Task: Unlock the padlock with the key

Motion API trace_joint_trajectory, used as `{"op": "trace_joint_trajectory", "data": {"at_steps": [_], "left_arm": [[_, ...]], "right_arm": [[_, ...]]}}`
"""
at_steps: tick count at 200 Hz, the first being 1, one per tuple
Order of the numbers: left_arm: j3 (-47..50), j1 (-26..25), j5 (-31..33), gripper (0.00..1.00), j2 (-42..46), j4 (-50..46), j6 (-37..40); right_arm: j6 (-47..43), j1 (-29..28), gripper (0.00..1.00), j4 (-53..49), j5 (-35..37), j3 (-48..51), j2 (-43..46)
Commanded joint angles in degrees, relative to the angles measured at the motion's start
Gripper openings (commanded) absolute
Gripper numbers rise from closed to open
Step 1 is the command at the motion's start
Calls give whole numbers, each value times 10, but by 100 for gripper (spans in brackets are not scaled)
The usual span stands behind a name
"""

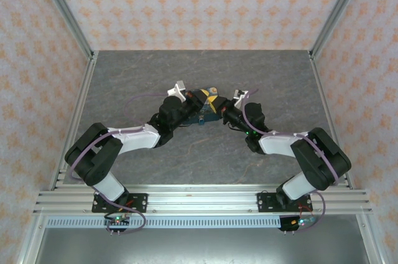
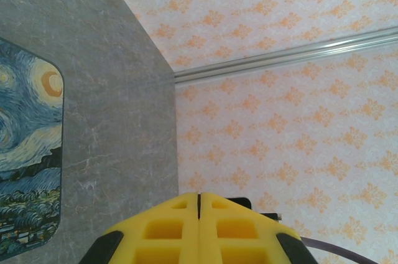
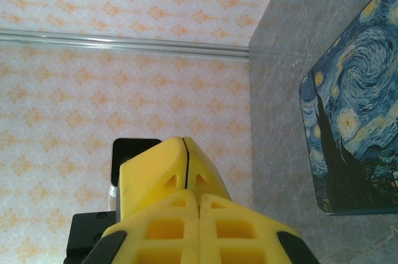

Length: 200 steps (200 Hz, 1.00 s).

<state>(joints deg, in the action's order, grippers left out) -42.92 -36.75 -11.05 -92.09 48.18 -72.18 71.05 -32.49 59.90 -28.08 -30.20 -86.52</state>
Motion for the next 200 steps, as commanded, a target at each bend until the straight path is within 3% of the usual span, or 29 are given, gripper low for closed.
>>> {"op": "trace_joint_trajectory", "data": {"at_steps": [1, 24, 40, 55, 200], "left_arm": [[-3, -3, 8, 0, 16, 12, 4], [-3, -3, 8, 0, 17, 12, 5], [-1, -3, 8, 0, 17, 11, 5], [-2, -3, 8, 0, 18, 12, 5], [-6, -3, 4, 0, 17, 6, 5]], "right_arm": [[-6, -2, 0, 20, -7, 8, 11], [-7, -2, 0, 19, -6, 8, 14], [-6, -2, 25, 16, -1, 10, 18], [-8, -1, 33, 10, 4, 11, 24], [-38, -1, 29, -54, -17, -26, 11]]}}
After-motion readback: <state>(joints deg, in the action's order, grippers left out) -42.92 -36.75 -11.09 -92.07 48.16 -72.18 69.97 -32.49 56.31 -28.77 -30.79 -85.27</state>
